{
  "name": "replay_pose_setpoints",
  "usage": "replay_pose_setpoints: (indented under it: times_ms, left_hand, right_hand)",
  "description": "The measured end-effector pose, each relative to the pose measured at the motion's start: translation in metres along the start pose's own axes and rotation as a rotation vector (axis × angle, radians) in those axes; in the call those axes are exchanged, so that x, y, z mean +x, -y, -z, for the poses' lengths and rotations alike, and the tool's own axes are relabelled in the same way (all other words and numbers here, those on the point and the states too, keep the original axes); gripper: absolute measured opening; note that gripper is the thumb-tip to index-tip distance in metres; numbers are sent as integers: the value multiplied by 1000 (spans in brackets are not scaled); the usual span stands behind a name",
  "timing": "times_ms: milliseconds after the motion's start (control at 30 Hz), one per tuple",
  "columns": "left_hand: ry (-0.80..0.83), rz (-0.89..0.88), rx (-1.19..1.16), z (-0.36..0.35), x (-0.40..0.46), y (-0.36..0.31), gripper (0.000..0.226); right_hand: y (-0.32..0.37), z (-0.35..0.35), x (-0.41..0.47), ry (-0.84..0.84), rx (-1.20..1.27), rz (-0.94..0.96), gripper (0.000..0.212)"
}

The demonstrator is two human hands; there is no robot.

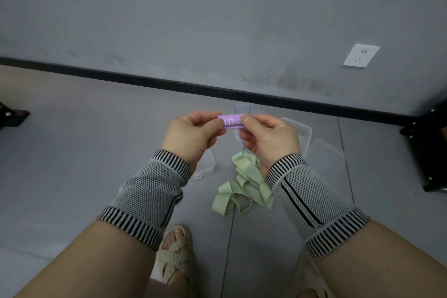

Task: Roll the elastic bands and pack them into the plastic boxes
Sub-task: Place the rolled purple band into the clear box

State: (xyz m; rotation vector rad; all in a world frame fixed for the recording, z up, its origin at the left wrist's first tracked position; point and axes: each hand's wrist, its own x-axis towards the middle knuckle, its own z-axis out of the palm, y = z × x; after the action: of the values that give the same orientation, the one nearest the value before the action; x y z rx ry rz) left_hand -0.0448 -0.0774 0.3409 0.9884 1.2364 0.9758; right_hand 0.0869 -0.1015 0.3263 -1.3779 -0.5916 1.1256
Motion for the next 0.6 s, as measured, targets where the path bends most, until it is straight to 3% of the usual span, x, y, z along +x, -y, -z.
replay_pose_setpoints:
  times_ms: [233,400,600]
  left_hand:
    - [-99,-40,42,50,53,20,12]
    - [-251,-138,109,78,102,89,21]
    - [-417,-127,135,108,179,186,25]
  right_hand:
    - [-37,-60,36,32,-49,31,10]
    - [-107,-94,84,38,-105,43,11]
    - [-217,-128,162,93,-226,38,16]
